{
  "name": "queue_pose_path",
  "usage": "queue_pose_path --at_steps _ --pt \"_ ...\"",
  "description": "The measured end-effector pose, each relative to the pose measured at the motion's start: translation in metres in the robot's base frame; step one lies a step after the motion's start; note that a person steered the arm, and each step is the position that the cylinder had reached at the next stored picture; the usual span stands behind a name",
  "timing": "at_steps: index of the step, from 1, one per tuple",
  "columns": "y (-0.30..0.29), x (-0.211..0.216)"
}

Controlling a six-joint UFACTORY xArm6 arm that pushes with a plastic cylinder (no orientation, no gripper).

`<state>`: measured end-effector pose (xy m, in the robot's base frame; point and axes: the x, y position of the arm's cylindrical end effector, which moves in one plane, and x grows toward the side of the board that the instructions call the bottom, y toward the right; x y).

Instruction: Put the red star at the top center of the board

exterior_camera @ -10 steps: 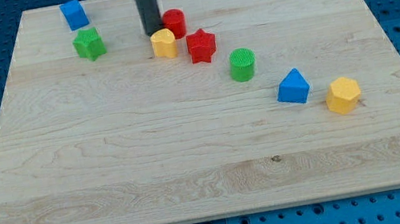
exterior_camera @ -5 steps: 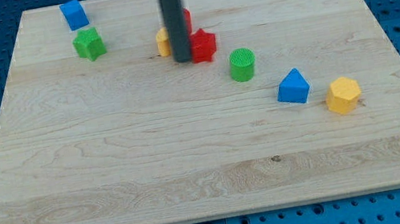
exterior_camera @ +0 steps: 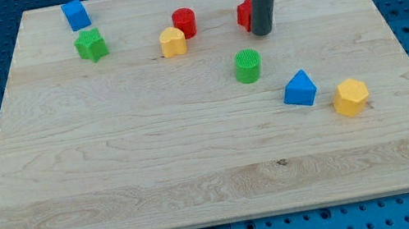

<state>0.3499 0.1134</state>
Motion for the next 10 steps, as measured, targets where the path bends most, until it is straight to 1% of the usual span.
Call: queue_pose_path --at_steps 1,2,3,4,5,6,7,8,9,10 --pt "0.026 0.018" --pt "0.035 -0.003" --pt "-0.001 -0.044" --pt "-0.031 -0.074" --pt "-0.017 -0.065" --pt "-0.008 -0.022" --pt "-0.023 -0.014" --pt "-0.063 -0.046" --pt "-0.081 -0.081" --pt "-0.08 -0.087"
